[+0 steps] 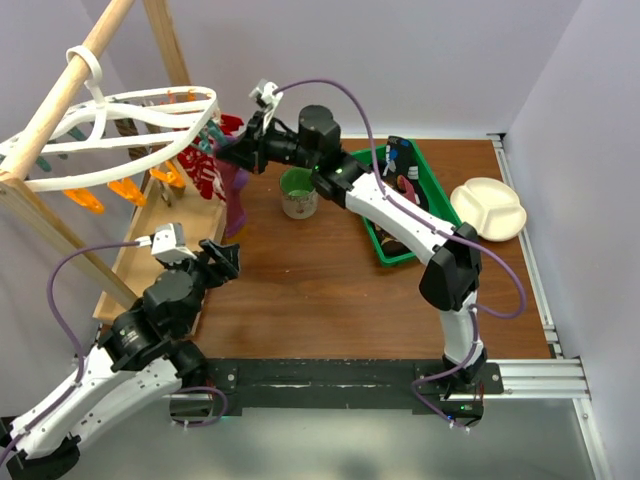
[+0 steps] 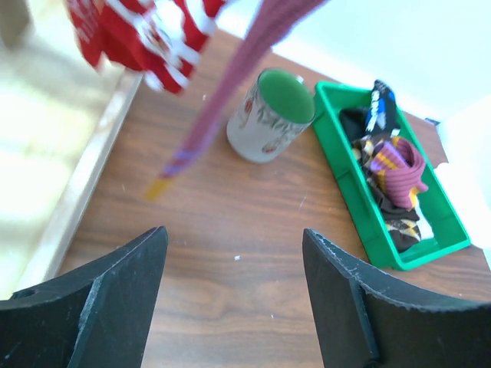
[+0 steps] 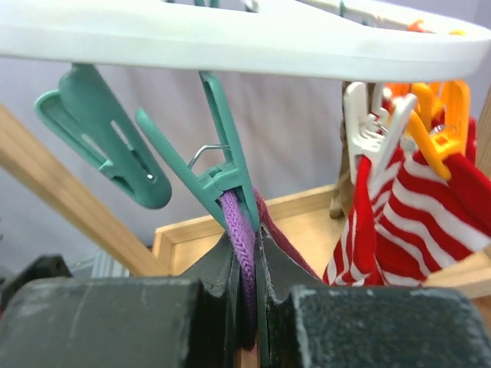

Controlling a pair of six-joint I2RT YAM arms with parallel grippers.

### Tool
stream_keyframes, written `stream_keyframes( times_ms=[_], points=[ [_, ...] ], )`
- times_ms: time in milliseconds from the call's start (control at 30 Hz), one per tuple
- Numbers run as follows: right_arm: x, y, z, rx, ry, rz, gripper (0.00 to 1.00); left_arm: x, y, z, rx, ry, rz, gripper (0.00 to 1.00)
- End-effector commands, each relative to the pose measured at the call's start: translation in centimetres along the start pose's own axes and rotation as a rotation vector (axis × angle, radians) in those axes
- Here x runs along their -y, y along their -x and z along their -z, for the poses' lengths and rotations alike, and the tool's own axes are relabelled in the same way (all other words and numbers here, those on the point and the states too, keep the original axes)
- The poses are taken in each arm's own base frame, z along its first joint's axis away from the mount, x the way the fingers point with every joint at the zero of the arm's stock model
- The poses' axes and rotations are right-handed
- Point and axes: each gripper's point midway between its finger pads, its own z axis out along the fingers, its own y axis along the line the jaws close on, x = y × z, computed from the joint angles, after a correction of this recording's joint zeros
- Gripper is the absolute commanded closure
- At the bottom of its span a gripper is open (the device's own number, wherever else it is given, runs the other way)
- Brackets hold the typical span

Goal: Remove the socks clipped to the hanger
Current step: Remove the sock from the hanger.

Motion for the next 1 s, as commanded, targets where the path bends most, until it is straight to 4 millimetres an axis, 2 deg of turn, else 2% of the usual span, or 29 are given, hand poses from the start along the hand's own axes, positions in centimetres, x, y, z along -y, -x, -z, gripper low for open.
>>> stream_keyframes(
  times_ms=[0, 200, 467, 600, 733, 767, 900, 967],
  points=[
    [-5.3, 5.0, 2.0, 0.025, 0.220, 0.045, 1.00, 0.9, 4.2, 0.9, 0.125, -0.048, -0.030, 0.24],
    [-8.0, 5.7, 3.2, 0.005, 0.350, 0.062, 1.00, 1.4, 6.8, 0.9, 0.233, -0.060, -0.069, 0.22],
    [-9.8, 5.9, 4.0, 0.001, 0.448, 0.057, 1.00, 2.3, 10.7, 0.7, 0.422, -0.045, -0.081, 0.08],
    [-10.0, 5.6, 4.1, -0.002, 0.468, 0.044, 1.00, 3.2, 10.7, 0.0, 0.432, -0.060, -0.122, 0.05],
    [-10.4, 5.9, 4.2, 0.015, 0.487, 0.038, 1.00, 4.5, 11.8, -0.5, 0.476, -0.074, -0.162, 0.01],
    [-10.4, 6.0, 4.2, 0.018, 0.489, 0.036, 1.00, 4.7, 11.5, -1.3, 0.464, -0.057, -0.204, 0.01],
    [-10.8, 6.3, 4.3, 0.026, 0.510, 0.034, 1.00, 5.8, 12.5, -2.4, 0.502, -0.082, -0.218, 0.02],
    [-10.9, 6.5, 4.3, 0.029, 0.516, 0.029, 1.00, 5.6, 13.0, -3.1, 0.516, -0.070, -0.213, 0.02]
  ],
)
